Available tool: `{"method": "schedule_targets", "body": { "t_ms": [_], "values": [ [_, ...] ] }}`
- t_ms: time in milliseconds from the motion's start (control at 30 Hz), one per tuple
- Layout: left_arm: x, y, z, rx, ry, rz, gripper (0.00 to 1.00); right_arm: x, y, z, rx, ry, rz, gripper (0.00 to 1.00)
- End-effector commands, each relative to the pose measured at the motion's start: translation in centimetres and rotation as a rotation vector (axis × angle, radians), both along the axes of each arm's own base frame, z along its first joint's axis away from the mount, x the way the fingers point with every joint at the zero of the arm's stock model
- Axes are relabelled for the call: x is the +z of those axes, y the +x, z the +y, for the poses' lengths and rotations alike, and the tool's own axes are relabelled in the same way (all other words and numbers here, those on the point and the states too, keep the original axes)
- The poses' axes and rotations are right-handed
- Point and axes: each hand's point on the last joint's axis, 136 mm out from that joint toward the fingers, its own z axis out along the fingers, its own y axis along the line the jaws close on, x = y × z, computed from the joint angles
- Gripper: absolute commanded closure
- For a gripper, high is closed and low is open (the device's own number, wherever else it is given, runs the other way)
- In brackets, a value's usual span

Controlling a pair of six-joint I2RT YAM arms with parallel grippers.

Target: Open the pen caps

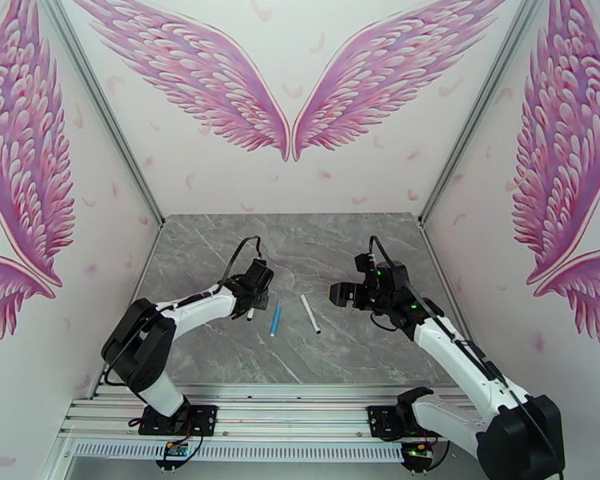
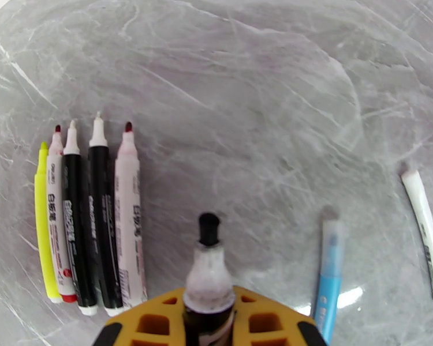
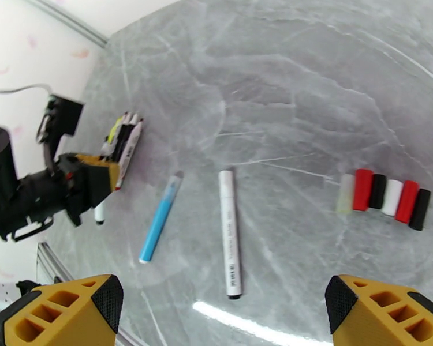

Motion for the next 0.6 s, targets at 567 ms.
{"method": "schedule_targets", "body": {
  "t_ms": [567],
  "values": [
    [-1.9, 4.2, 0.2, 0.018, 0.139, 0.014, 0.98, 0.4, -1.9, 5.2, 0.122, 0.022, -0.075, 0.01]
  ]
}}
